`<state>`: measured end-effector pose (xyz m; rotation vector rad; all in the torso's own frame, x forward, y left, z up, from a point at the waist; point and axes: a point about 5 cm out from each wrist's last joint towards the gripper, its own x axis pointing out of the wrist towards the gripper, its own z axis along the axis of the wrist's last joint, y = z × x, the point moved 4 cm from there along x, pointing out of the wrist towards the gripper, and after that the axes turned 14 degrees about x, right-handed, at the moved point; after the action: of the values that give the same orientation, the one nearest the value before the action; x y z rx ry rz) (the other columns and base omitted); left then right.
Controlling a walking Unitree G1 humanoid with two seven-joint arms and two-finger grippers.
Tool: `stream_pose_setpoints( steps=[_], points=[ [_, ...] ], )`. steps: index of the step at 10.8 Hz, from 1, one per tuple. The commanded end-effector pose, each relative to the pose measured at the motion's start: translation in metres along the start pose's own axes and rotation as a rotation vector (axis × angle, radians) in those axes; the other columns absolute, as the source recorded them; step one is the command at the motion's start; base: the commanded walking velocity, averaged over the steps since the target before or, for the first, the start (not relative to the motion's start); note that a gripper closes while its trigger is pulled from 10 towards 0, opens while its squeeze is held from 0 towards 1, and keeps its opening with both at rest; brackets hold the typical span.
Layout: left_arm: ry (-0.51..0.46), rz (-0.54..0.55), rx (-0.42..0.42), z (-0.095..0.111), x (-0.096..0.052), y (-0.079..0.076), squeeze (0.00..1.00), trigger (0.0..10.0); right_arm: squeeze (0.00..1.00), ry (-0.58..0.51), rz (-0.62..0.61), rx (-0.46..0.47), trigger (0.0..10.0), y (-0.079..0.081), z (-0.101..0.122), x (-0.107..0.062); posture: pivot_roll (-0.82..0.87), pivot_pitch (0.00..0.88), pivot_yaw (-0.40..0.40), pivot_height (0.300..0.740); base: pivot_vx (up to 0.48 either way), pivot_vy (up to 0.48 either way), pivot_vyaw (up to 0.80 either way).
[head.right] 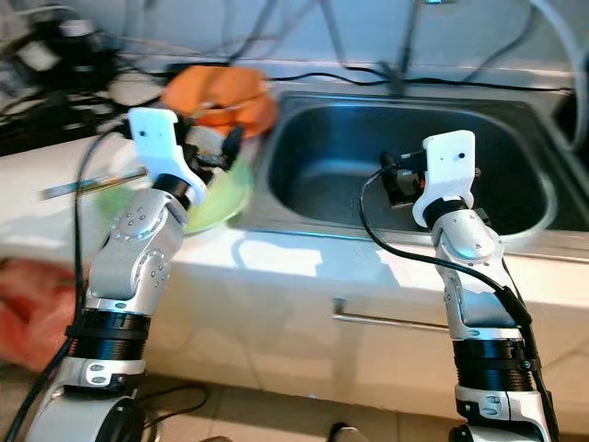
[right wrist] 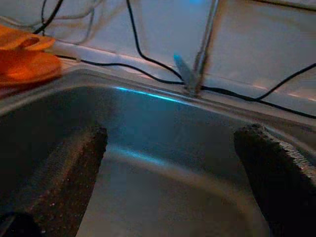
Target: Kitchen organization
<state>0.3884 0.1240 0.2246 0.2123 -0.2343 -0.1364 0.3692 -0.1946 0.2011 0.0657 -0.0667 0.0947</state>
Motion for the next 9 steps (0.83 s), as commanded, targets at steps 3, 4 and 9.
stream_pose_setpoints(
  steps=[3,4,9],
  points=[
    [0.000,0.181,0.130,0.011,-0.008,0.028,0.00,10.0,0.00,-0.012,0.105,-0.022,10.0,0.006,0.016,0.000,0.09,0.000,0.056,0.740,0.000,0.000,0.00],
    [0.043,0.204,0.144,0.009,-0.014,0.030,0.00,10.0,0.00,-0.013,0.193,-0.071,10.0,0.008,0.030,0.000,0.09,0.000,0.054,0.740,0.000,0.000,0.00],
    [-0.049,0.165,0.200,0.020,-0.044,0.029,0.00,10.0,0.00,0.067,0.493,-0.161,10.0,0.025,0.044,-0.011,0.12,0.000,0.047,0.740,0.000,0.000,0.00]
  ],
)
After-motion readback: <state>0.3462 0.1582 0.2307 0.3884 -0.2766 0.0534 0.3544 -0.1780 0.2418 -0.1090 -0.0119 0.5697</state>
